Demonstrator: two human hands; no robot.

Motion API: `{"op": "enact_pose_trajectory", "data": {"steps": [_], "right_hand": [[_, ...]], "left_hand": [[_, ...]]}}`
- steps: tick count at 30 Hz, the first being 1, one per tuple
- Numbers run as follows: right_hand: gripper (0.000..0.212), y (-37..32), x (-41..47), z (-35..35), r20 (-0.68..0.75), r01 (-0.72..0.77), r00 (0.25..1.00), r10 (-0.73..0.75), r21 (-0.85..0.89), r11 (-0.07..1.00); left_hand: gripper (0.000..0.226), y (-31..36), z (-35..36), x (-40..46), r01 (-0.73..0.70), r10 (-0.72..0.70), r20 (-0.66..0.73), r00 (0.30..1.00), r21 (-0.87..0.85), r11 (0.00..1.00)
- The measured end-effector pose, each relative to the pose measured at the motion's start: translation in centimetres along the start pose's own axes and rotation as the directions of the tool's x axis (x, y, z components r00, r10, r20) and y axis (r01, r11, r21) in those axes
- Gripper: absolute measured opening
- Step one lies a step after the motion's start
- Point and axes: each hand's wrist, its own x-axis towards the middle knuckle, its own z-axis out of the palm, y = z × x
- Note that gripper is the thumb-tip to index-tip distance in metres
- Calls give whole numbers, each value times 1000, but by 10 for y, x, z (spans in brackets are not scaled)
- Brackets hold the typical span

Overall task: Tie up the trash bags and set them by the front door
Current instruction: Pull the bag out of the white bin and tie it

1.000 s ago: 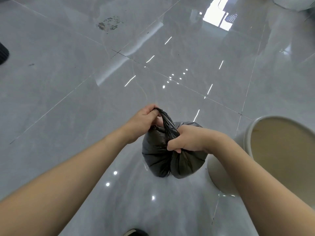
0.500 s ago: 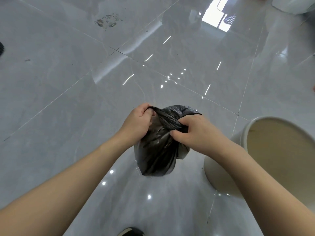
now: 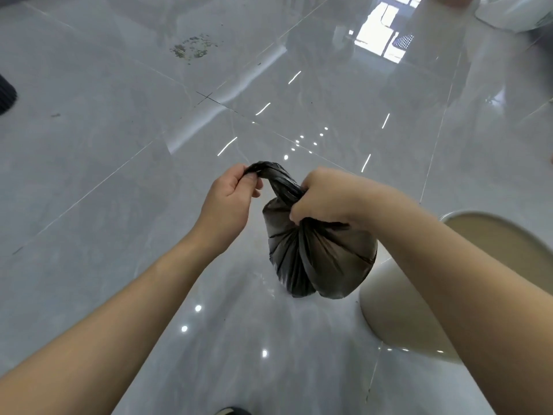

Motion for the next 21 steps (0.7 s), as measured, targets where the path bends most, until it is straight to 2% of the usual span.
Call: {"op": "enact_pose_trajectory", "data": {"steps": [2,4,7,9,11,14,17,21], "right_hand": [[9,5,-1,3,200,-70,979,29,204,977],[10,12,-2,10,349,-107,937,-10,313,944],[15,14,-8,17,375,-91,926,-42,330,940],[16,12,-15,22,296,-34,954,-45,255,966],[16,13,-18,31,166,64,983,-73,63,996],[17,26,-20,53,-64,163,982,-180,-209,964],[8,41,-27,77,-340,171,896,-286,-330,928],[26,58,-33,101,-465,231,794,-392,-366,902]], "left_hand": [[24,1,-4,5,14,-14,4,1000,-36,999],[25,-2,-4,9,57,-51,76,996,-73,996],[25,-8,7,7,129,-97,206,974,-147,981],[26,-15,17,4,179,-135,234,963,-180,967],[25,-21,23,0,235,-194,235,953,-164,958],[24,-28,31,-6,292,-263,233,936,-97,951],[22,-32,35,-9,335,-320,236,917,-26,942],[21,-31,39,-12,375,-375,302,876,60,925]]}}
